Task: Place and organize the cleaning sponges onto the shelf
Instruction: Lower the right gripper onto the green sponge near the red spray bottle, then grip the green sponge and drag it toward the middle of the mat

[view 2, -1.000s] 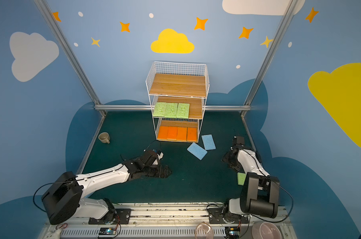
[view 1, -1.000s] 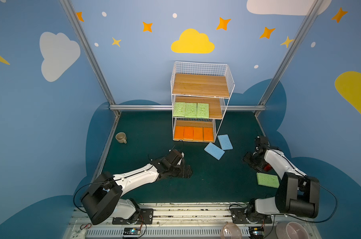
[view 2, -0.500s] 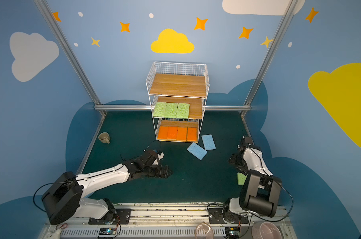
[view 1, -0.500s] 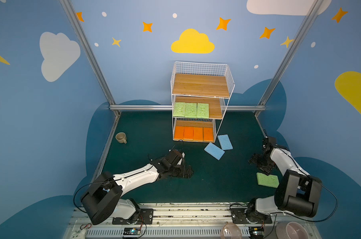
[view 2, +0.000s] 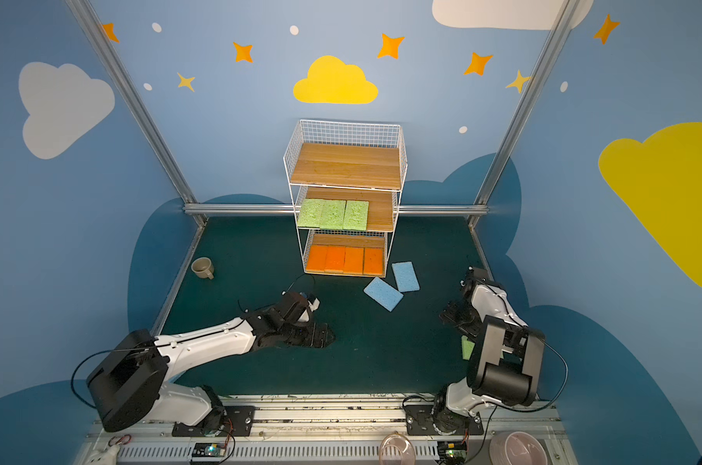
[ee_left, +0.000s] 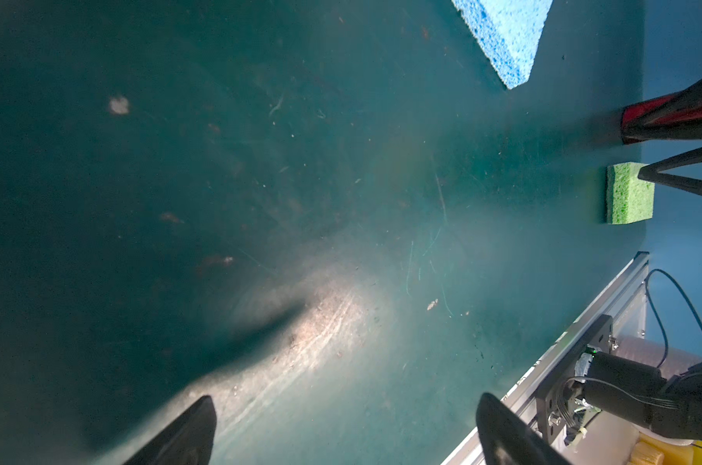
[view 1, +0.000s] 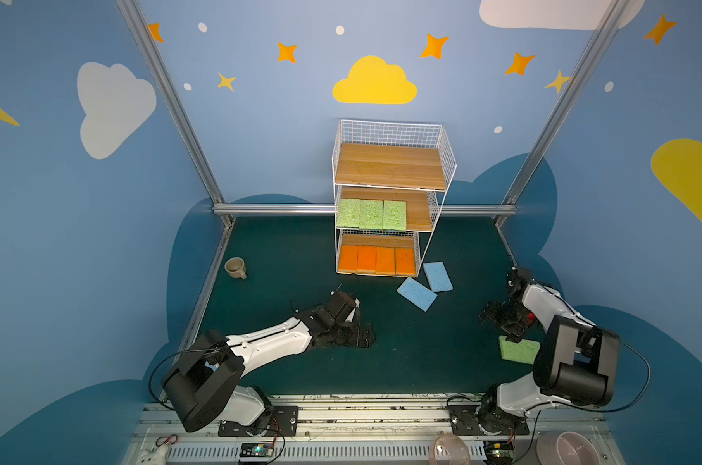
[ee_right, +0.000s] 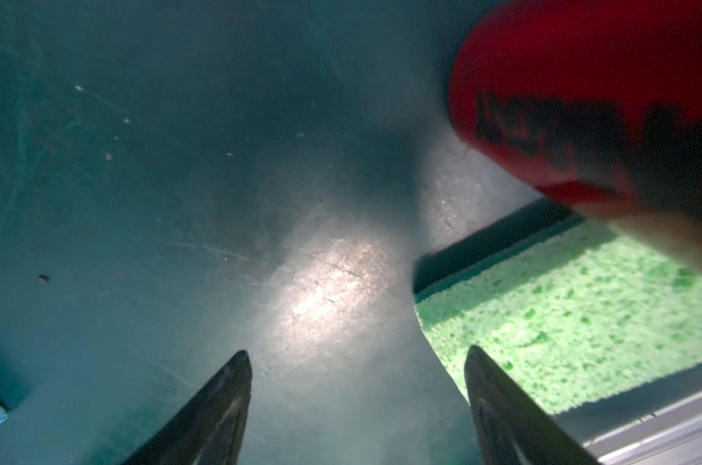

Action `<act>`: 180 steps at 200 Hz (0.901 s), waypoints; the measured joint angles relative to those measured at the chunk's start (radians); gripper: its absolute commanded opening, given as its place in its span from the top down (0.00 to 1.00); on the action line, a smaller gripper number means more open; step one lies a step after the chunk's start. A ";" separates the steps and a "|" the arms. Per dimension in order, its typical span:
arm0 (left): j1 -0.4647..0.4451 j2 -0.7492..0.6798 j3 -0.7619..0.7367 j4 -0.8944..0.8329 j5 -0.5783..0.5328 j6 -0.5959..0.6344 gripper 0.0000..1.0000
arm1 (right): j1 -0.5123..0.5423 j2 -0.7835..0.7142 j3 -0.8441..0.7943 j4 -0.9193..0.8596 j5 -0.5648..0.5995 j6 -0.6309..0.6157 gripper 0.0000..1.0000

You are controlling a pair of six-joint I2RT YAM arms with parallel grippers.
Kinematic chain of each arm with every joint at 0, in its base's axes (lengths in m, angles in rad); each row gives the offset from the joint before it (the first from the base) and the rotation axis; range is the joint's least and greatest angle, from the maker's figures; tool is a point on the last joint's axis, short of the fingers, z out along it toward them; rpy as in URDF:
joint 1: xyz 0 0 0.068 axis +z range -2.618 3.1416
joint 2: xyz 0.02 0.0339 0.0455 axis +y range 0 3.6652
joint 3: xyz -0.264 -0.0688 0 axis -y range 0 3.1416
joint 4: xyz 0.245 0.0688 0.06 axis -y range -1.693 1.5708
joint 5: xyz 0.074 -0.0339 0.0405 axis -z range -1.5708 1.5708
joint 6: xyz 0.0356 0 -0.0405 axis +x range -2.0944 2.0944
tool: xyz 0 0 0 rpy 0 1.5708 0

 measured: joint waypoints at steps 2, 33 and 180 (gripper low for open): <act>0.000 0.000 0.000 0.000 0.000 0.000 0.00 | -0.001 0.001 0.000 0.000 -0.001 0.000 0.19; 0.000 0.000 0.001 -0.001 0.000 0.002 0.00 | -0.013 0.008 0.000 0.009 -0.011 0.000 0.20; 0.000 -0.001 0.001 -0.005 -0.001 0.007 0.00 | 0.145 0.090 0.021 0.055 -0.042 0.002 0.25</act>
